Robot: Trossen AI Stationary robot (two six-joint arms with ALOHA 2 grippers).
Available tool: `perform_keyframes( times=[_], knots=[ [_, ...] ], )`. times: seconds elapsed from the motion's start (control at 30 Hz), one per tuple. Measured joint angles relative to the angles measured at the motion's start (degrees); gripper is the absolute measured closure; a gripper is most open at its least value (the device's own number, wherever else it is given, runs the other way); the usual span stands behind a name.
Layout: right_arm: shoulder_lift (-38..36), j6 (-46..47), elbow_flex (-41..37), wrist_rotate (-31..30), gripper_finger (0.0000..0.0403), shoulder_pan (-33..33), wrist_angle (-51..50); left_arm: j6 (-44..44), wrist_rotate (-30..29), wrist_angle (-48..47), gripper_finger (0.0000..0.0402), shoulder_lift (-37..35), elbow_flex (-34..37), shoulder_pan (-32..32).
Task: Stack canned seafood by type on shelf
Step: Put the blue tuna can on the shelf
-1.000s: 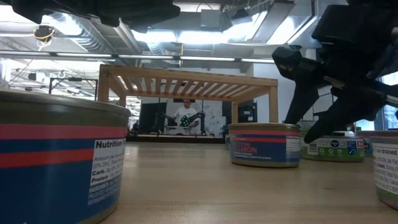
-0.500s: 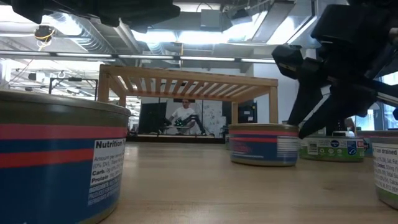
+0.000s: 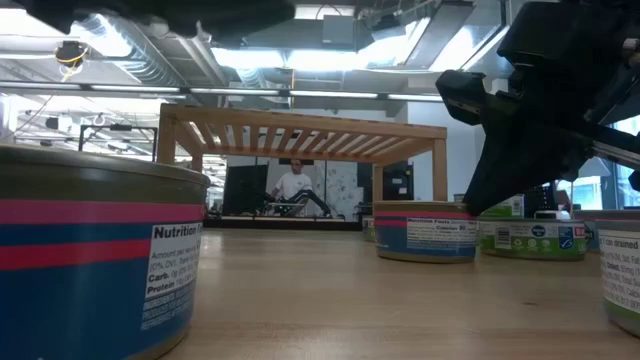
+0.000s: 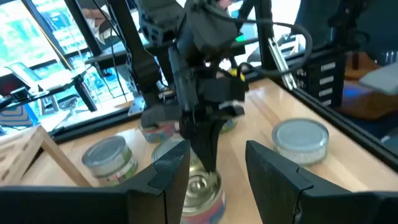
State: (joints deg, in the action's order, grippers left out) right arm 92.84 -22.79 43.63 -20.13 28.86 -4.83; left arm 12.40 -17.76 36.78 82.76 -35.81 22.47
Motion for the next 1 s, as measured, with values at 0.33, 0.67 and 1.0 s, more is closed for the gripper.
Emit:
perform_keyframes(
  times=[0.33, 0.67, 1.0],
  knots=[
    [0.1, 6.3, -0.1, 0.6, 0.0402, 0.0, 1.7, 2.2, 0.0, -0.3, 0.0249, 13.6, -10.0, -2.5],
    [0.2, 10.8, -0.1, 0.7, 0.0402, 0.0, 4.1, 1.2, 0.0, -7.1, 0.0249, 20.9, -17.4, -5.0],
    [0.2, 10.8, -0.1, 0.6, 0.0403, 0.0, 4.6, 8.7, -2.2, -8.6, 0.0248, 20.8, -17.4, -5.5]
  ],
)
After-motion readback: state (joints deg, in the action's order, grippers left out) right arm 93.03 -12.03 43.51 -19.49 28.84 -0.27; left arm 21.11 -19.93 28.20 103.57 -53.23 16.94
